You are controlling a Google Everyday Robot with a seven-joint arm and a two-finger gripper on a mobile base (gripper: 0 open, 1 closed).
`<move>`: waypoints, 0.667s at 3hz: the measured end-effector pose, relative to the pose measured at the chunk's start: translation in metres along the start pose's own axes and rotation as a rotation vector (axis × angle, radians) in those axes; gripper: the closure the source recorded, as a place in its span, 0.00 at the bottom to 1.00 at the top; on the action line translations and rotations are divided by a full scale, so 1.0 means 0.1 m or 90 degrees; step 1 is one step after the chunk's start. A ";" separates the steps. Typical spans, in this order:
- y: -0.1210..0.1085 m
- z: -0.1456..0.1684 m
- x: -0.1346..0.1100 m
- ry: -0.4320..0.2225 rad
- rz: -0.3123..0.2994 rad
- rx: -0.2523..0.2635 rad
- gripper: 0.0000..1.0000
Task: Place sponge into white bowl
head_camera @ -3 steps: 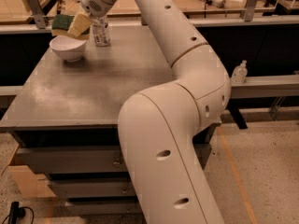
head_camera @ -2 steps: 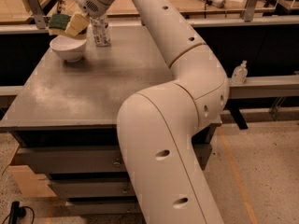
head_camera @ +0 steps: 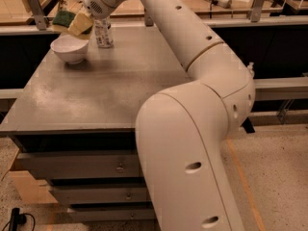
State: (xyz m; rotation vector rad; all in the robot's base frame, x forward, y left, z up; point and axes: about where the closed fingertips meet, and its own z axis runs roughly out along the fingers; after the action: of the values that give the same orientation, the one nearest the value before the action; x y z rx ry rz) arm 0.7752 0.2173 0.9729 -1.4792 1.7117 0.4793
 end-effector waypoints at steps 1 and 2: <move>0.04 0.05 -0.06 -0.045 0.036 0.022 1.00; 0.18 0.17 -0.17 -0.104 0.067 0.031 1.00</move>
Offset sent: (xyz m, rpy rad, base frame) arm -0.0282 0.0358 0.0029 0.2720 -0.0010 -0.0777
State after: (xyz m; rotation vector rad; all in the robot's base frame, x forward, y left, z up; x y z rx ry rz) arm 0.7635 0.2453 0.9716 -1.2833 1.6660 0.5938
